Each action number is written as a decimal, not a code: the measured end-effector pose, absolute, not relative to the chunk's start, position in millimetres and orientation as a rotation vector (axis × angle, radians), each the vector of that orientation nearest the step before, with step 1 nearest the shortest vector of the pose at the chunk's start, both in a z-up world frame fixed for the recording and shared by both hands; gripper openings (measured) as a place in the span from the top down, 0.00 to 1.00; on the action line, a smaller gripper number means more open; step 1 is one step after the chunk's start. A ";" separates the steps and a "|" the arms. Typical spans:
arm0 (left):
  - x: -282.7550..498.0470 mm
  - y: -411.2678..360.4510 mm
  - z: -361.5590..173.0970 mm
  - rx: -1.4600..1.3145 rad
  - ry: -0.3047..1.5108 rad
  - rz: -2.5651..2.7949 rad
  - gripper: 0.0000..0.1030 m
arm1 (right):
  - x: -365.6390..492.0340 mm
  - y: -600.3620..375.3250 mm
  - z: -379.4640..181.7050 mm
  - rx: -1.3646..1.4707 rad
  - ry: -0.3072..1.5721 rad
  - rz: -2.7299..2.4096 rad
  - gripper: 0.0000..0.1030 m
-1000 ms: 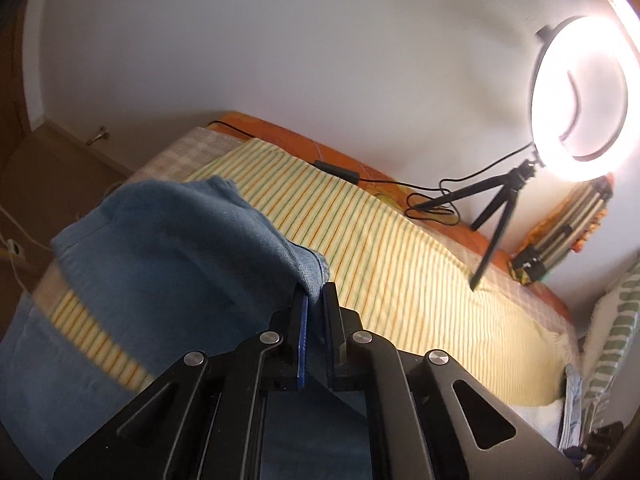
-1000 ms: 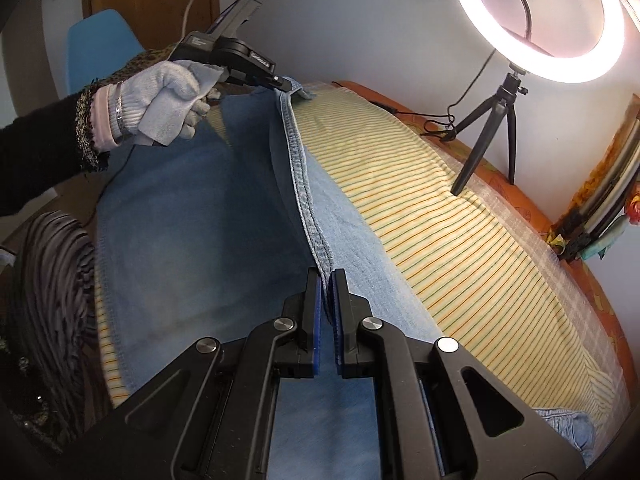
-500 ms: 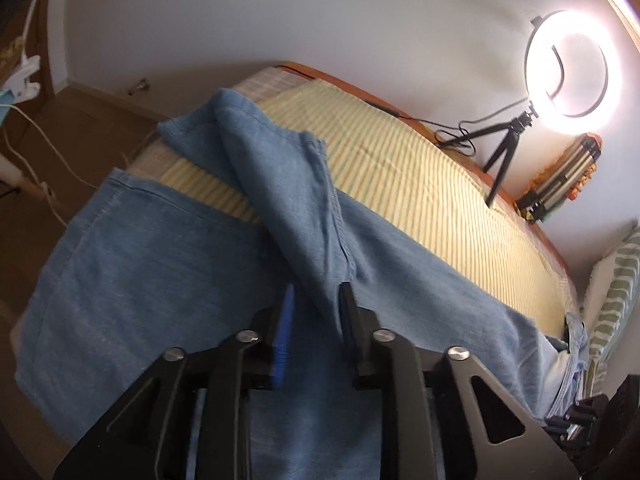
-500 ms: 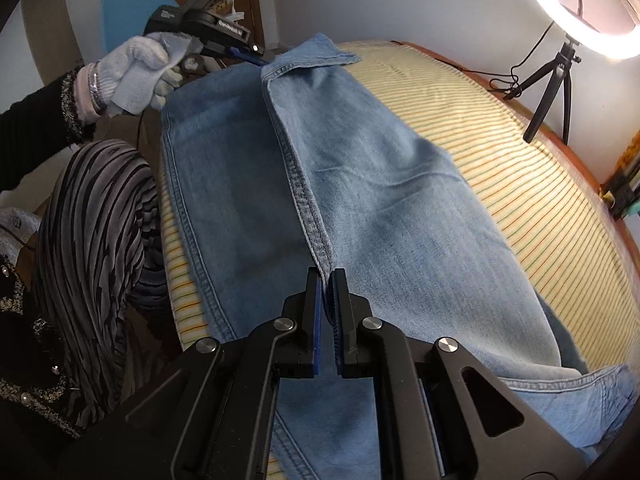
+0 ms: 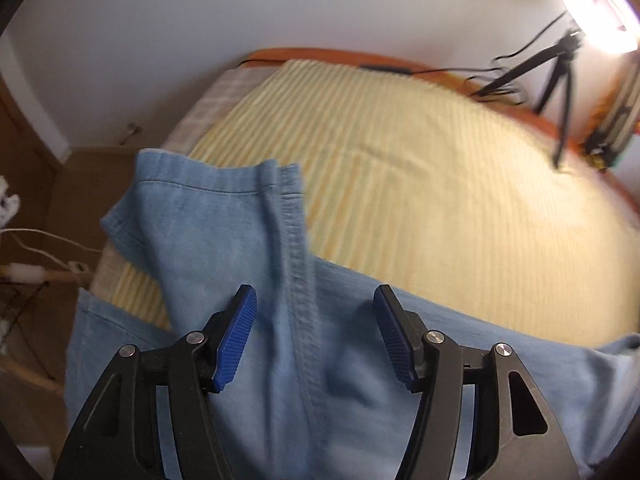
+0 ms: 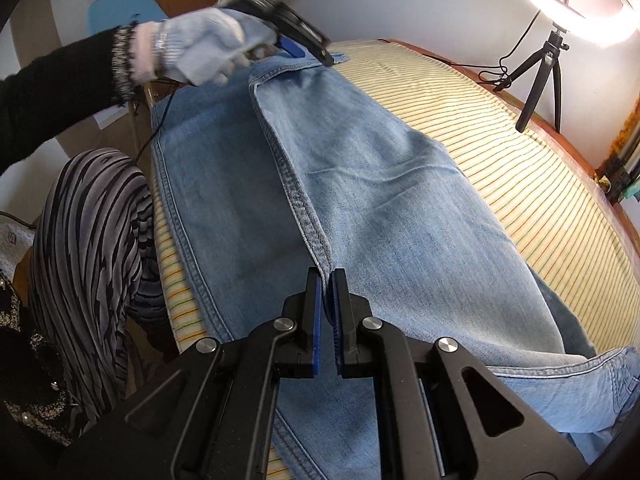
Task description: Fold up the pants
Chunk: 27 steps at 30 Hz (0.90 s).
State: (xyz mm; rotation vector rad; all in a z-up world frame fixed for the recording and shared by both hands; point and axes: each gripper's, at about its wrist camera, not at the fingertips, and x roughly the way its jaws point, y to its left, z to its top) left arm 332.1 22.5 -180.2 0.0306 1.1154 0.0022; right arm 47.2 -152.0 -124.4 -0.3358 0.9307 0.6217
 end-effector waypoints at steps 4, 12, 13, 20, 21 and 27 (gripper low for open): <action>340.3 41.2 -190.6 0.038 1.106 0.055 0.44 | 48.4 -154.3 -125.3 -0.336 0.920 0.623 0.94; 341.1 65.6 -173.6 -0.078 1.015 -0.011 0.96 | 58.0 -153.2 -129.8 -0.329 0.909 0.598 0.94; 334.8 70.8 -167.4 -0.096 0.997 -0.013 0.96 | 58.7 -153.9 -128.5 -0.325 0.906 0.588 0.94; 260.7 154.6 -137.0 -0.382 0.833 0.000 0.96 | 54.2 -149.2 -108.9 -0.334 0.867 0.570 0.94; 253.9 162.9 -139.5 -0.403 0.831 -0.006 0.96 | 53.1 -149.0 -107.9 -0.338 0.864 0.569 0.94; 226.4 208.4 -176.2 -0.567 0.866 -0.010 0.75 | 55.2 -145.2 -116.0 -0.361 0.884 0.548 0.94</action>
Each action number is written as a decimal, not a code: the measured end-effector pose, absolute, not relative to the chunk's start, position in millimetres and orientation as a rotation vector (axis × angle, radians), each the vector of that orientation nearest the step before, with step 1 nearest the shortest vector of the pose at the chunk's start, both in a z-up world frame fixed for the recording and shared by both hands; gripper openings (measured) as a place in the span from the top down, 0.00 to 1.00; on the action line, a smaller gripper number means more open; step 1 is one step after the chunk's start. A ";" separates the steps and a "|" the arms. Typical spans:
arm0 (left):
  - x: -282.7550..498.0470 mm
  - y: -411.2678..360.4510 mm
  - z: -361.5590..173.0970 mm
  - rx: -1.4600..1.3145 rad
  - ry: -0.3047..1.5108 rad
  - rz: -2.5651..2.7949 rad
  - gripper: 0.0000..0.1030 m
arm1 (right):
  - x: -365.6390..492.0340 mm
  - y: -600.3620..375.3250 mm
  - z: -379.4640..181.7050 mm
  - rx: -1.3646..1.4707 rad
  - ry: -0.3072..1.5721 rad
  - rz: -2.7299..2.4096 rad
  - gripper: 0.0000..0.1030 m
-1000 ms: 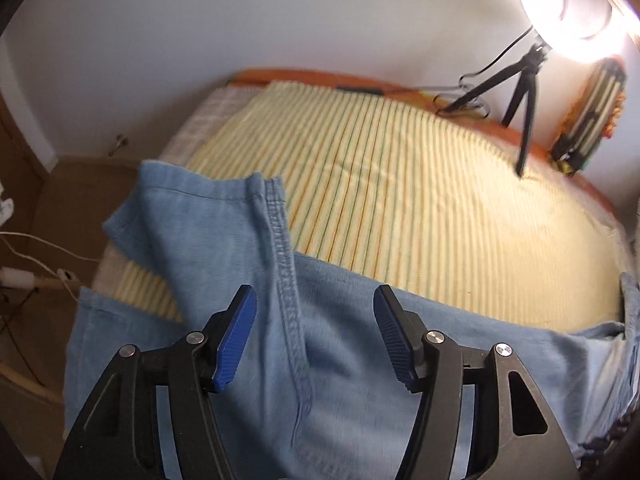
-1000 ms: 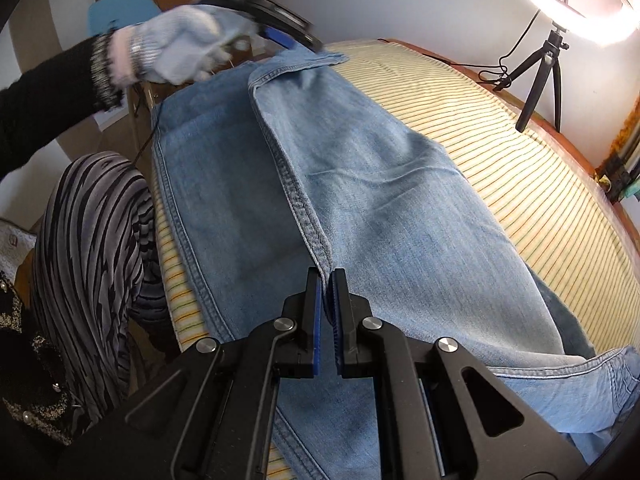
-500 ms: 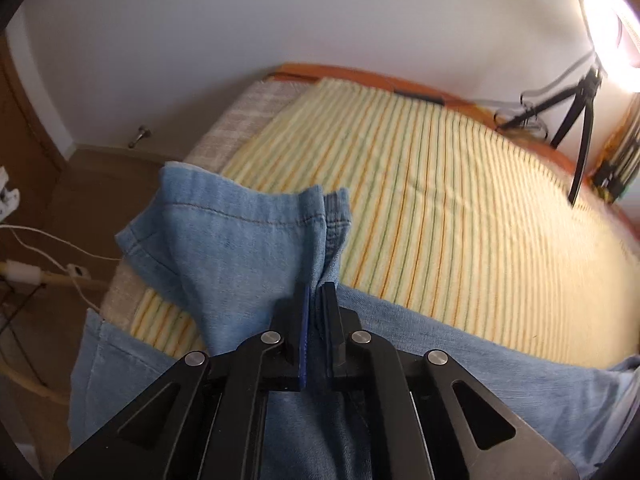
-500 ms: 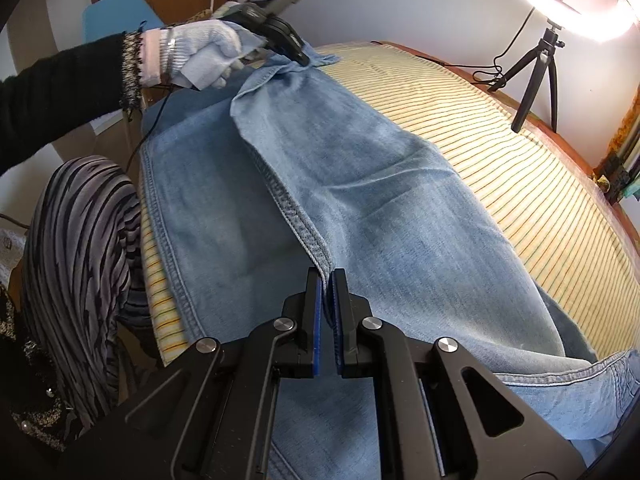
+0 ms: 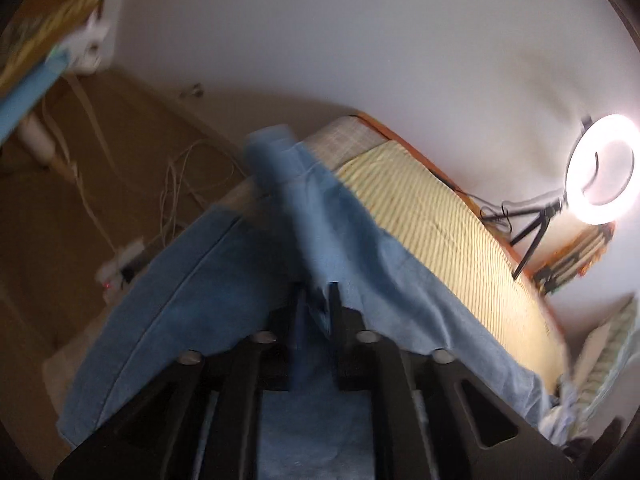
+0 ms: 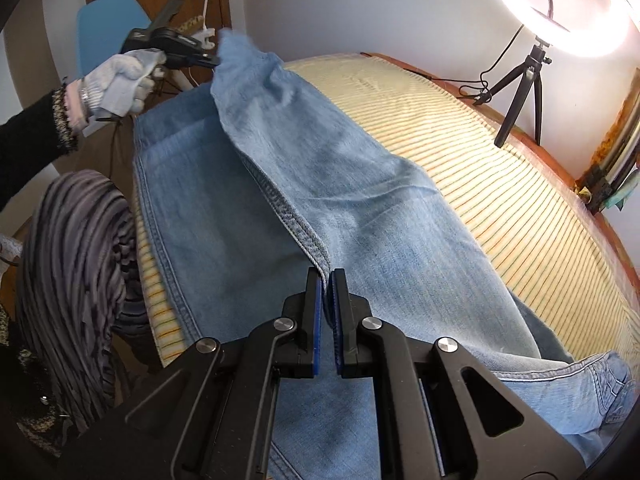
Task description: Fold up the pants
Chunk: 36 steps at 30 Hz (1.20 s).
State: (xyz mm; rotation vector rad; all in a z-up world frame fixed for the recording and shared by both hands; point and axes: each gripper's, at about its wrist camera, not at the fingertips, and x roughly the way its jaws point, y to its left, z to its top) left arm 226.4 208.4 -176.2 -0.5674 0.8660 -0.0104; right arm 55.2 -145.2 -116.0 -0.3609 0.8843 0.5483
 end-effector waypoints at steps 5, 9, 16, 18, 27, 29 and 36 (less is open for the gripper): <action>228.4 220.5 -193.2 -0.648 0.869 0.027 0.55 | 56.4 -142.8 -118.8 -0.364 0.899 0.536 0.94; 217.2 228.1 -201.7 -0.741 0.904 0.041 0.55 | 57.7 -144.1 -118.1 -0.369 0.901 0.525 0.94; 190.1 214.9 -203.7 -0.858 0.938 0.037 0.44 | 65.0 -145.4 -113.6 -0.372 0.894 0.520 0.94; 195.5 213.0 -205.0 -0.859 0.925 0.040 0.42 | 67.4 -146.0 -111.8 -0.372 0.888 0.518 0.94; 233.1 229.8 -208.6 -0.977 0.848 0.111 0.93 | 71.0 -145.0 -109.1 -0.390 0.867 0.483 0.94; 243.1 228.9 -200.1 -0.924 0.846 0.101 0.94 | 73.3 -145.7 -108.7 -0.403 0.863 0.466 0.95; 234.4 223.3 -123.4 -0.825 0.722 -0.039 0.95 | 83.1 -159.7 -74.7 -0.350 0.767 0.377 0.96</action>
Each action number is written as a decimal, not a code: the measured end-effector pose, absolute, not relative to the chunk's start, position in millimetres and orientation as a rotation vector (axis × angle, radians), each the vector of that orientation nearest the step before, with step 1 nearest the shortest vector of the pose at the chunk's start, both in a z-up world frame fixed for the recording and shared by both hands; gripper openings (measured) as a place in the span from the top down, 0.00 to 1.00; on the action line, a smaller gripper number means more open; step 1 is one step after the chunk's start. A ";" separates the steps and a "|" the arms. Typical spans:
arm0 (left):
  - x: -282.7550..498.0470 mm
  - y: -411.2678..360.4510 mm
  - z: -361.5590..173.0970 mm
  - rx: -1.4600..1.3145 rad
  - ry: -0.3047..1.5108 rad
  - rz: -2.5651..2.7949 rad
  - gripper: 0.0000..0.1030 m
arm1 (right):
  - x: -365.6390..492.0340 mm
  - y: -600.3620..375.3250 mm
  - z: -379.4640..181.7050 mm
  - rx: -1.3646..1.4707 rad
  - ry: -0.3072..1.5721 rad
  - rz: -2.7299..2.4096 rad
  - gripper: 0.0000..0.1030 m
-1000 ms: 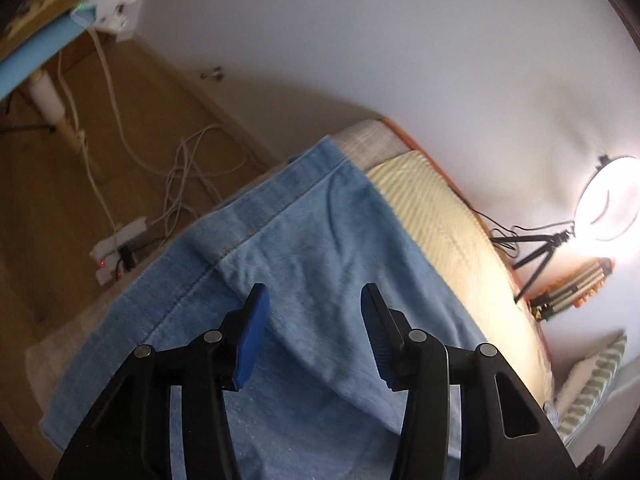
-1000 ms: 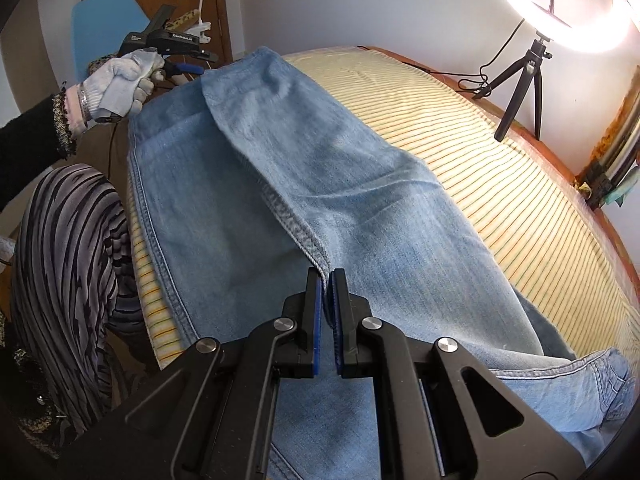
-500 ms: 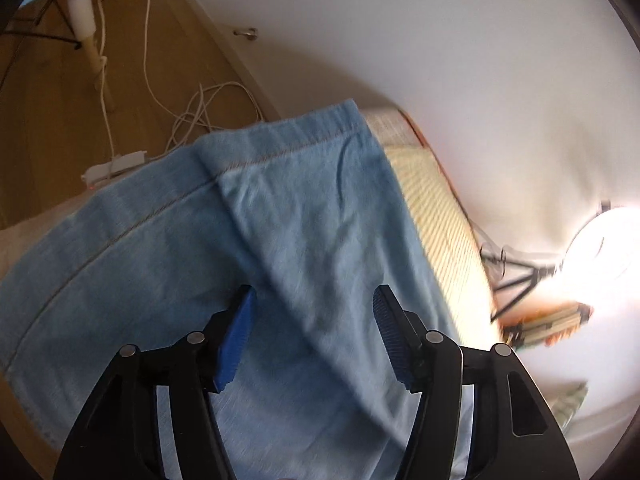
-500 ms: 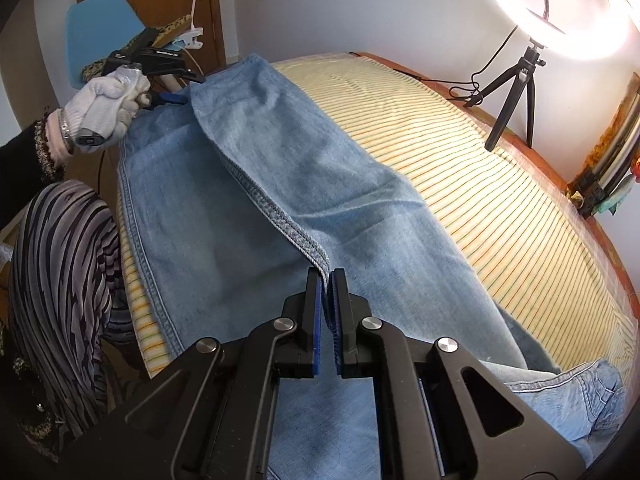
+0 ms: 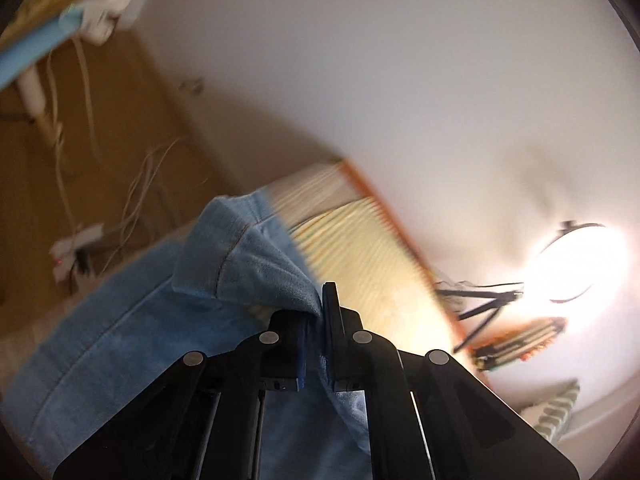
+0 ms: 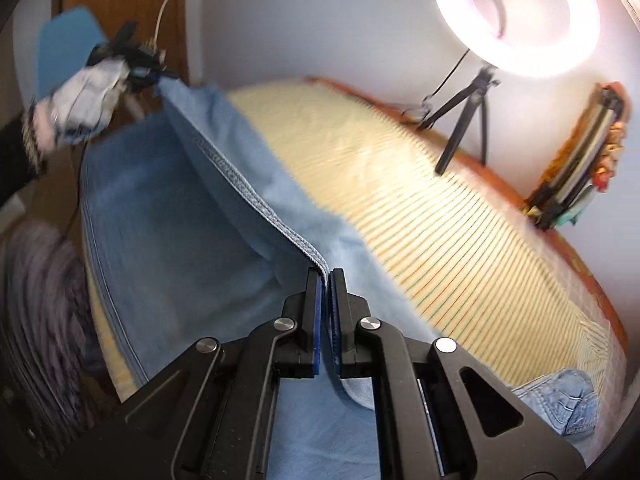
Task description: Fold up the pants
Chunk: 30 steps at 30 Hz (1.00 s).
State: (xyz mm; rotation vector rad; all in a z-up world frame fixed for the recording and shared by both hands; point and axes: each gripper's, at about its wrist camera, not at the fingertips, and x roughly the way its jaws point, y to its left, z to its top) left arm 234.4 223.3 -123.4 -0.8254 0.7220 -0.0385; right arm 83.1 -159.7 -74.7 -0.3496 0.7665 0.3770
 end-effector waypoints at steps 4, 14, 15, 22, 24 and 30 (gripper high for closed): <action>186.0 231.8 -102.2 -0.786 0.662 -0.068 0.95 | 55.2 -156.3 -49.2 -0.360 0.713 0.413 0.96; 94.4 268.5 -204.6 -0.848 0.797 0.082 0.95 | -18.1 -131.5 -122.4 -0.497 0.918 0.541 0.96; 91.7 268.2 -205.8 -0.849 0.790 0.090 0.95 | -17.0 -128.7 -126.6 -0.507 0.922 0.537 0.96; 62.5 265.6 -179.0 -0.781 0.683 0.102 0.97 | -8.0 -135.5 -115.4 -0.464 0.876 0.494 0.96; 46.8 266.2 -183.4 -0.785 0.670 0.104 0.97 | -13.1 -133.3 -111.5 -0.483 0.871 0.500 0.96; 52.2 270.1 -212.7 -0.857 0.709 0.108 0.97 | -8.8 -129.7 -136.8 -0.518 0.940 0.503 0.96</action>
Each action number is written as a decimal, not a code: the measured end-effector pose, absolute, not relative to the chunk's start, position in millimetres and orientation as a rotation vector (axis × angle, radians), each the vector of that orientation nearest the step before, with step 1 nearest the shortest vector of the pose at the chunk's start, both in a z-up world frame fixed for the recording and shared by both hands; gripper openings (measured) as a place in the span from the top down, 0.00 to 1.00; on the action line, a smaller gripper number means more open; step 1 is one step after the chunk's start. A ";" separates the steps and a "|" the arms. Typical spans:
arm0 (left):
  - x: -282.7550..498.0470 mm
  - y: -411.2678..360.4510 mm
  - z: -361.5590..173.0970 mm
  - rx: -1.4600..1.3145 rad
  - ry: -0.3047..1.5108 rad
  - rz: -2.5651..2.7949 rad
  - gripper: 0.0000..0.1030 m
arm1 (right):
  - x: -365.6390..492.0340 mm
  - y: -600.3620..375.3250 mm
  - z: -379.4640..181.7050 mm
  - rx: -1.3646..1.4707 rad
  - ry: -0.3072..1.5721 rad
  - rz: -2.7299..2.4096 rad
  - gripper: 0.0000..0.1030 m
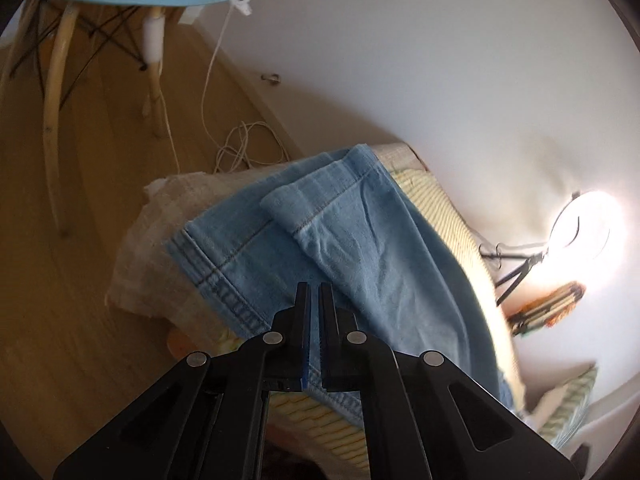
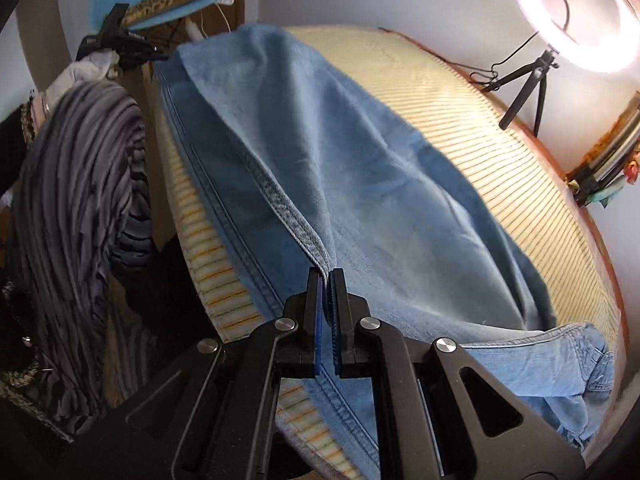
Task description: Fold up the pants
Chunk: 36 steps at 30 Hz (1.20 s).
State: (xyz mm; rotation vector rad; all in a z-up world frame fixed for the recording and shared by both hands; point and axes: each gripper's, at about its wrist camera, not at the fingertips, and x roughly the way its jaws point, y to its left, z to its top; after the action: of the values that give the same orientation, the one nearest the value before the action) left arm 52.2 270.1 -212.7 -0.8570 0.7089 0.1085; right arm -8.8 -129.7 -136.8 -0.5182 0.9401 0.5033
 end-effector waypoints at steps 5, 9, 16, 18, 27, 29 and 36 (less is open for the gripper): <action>66.7 268.9 -203.0 -0.880 0.707 0.074 0.60 | -5.4 -131.7 -136.3 -0.490 0.935 0.499 0.96; 78.8 276.4 -217.0 -1.002 0.752 0.096 0.58 | -3.7 -130.7 -132.6 -0.485 0.920 0.494 0.96; 105.6 272.2 -214.2 -0.976 0.716 0.144 1.00 | 0.2 -128.6 -131.2 -0.505 0.908 0.492 0.96; 111.7 269.4 -207.3 -0.927 0.707 0.143 0.99 | 1.7 -128.5 -131.0 -0.514 0.902 0.484 0.96; 48.0 284.4 -215.8 -0.890 0.661 0.202 0.98 | -10.6 -130.5 -117.5 -0.482 0.886 0.513 0.96; 46.0 288.7 -234.9 -0.944 0.690 0.195 0.98 | -9.4 -128.6 -134.0 -0.499 0.925 0.522 0.96; 44.1 282.6 -199.4 -0.873 0.629 0.185 0.98 | -13.0 -131.4 -131.6 -0.475 0.915 0.521 0.96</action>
State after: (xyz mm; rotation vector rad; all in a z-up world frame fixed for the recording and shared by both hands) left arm 44.1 282.6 -199.4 -0.8726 0.6290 0.1851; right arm -13.0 -131.4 -131.6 -0.4746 0.9153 0.5209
